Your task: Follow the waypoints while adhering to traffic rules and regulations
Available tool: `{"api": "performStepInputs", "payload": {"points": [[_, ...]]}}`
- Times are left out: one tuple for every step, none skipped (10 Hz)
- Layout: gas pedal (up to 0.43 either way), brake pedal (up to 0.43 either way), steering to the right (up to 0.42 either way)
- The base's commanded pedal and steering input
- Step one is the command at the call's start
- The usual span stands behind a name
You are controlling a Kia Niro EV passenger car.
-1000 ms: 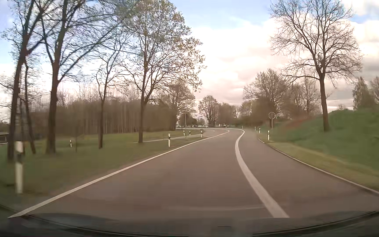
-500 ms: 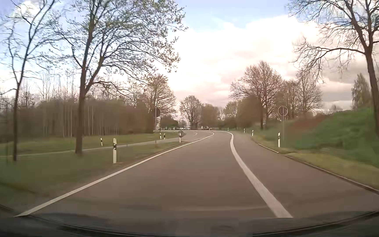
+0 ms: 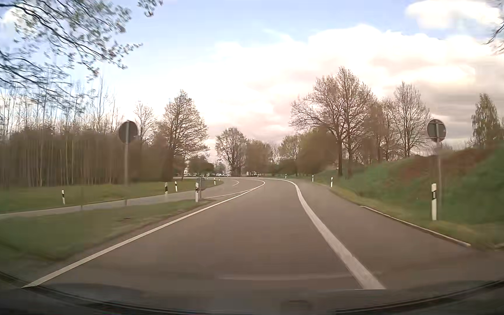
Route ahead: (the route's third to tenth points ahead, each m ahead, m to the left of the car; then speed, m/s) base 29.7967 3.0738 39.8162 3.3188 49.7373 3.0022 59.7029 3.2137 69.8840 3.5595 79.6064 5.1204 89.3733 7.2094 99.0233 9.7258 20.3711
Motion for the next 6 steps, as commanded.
{"api": "performStepInputs", "payload": {"points": [[0.079,0.006,0.032],[0.079,0.006,0.029],[0.079,0.006,0.022],[0.079,0.000,0.015],[0.087,0.000,0.014],[0.087,0.000,0.013]]}}
